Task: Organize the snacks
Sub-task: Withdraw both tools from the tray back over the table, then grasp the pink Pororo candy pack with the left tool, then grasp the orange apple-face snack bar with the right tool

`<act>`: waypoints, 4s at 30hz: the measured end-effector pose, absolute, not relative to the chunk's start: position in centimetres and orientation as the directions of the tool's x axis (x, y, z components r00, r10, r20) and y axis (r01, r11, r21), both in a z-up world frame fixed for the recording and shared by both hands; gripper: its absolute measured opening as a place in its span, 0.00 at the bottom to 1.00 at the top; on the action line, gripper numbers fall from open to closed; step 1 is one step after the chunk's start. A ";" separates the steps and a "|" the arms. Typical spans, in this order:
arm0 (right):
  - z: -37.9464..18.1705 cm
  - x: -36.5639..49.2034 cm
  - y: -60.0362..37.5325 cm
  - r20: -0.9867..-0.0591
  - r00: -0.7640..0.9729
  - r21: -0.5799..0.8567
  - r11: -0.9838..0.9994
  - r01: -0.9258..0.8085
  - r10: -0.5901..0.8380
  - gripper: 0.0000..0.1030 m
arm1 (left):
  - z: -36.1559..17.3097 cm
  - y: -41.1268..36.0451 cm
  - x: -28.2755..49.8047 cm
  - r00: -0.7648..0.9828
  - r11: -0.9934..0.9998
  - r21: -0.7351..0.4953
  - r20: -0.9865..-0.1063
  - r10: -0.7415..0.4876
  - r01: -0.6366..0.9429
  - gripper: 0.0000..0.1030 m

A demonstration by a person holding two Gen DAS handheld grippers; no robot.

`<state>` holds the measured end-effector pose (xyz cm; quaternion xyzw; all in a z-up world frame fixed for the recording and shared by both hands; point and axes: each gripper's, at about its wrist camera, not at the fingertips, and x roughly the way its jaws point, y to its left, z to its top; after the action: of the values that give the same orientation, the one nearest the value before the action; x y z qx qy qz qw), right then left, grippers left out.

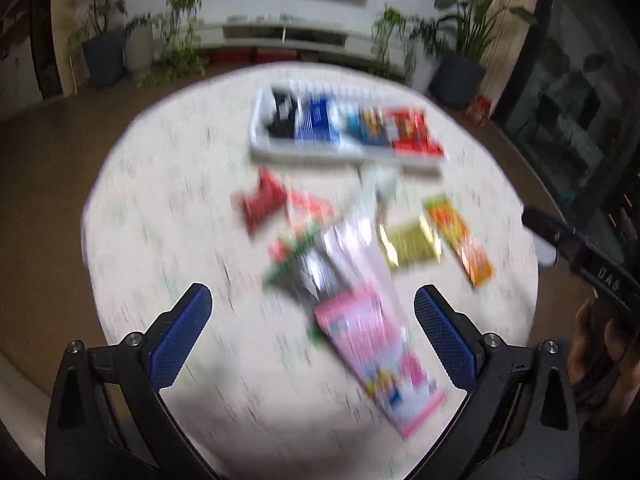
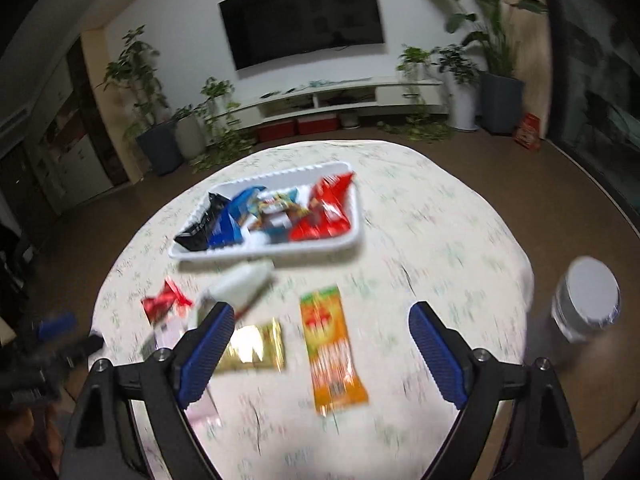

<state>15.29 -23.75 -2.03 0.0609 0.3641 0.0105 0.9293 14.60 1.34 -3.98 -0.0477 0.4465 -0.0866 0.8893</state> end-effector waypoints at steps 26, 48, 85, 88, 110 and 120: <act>-6.3 10.1 -24.7 -0.615 0.787 0.136 0.990 0.042 0.051 0.88 | -10.0 -4.2 14.5 0.469 0.999 -0.035 -0.882 -0.039 0.018 0.85; -7.0 10.3 -23.4 -0.637 0.771 0.063 0.998 0.029 0.018 0.88 | -10.2 1.5 14.6 0.470 0.995 -0.094 -0.877 -0.099 0.033 0.51; -5.8 11.7 -23.9 -0.684 0.729 0.012 1.000 -0.018 0.022 0.83 | -9.2 4.1 12.5 0.472 0.964 -0.208 -0.842 -0.263 0.165 0.32; -6.1 13.0 -23.5 -0.723 0.691 -0.050 0.997 -0.050 -0.001 0.76 | -9.1 4.7 12.7 0.481 0.953 -0.259 -0.823 -0.304 0.160 0.32; -10.8 20.8 -20.9 -0.841 0.541 -0.157 0.970 -0.186 -0.032 0.60 | -10.4 6.6 14.2 0.495 0.916 -0.369 -0.773 -0.396 0.158 0.32; -10.5 20.8 -20.7 -0.871 0.491 -0.085 0.975 -0.205 0.027 0.34 | -10.2 6.6 14.0 0.507 0.915 -0.367 -0.764 -0.399 0.166 0.32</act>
<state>20.82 -20.69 -10.46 -0.0887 0.5000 0.0676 0.8588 13.96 6.56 -10.24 -0.1241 0.4684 -0.1646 0.8591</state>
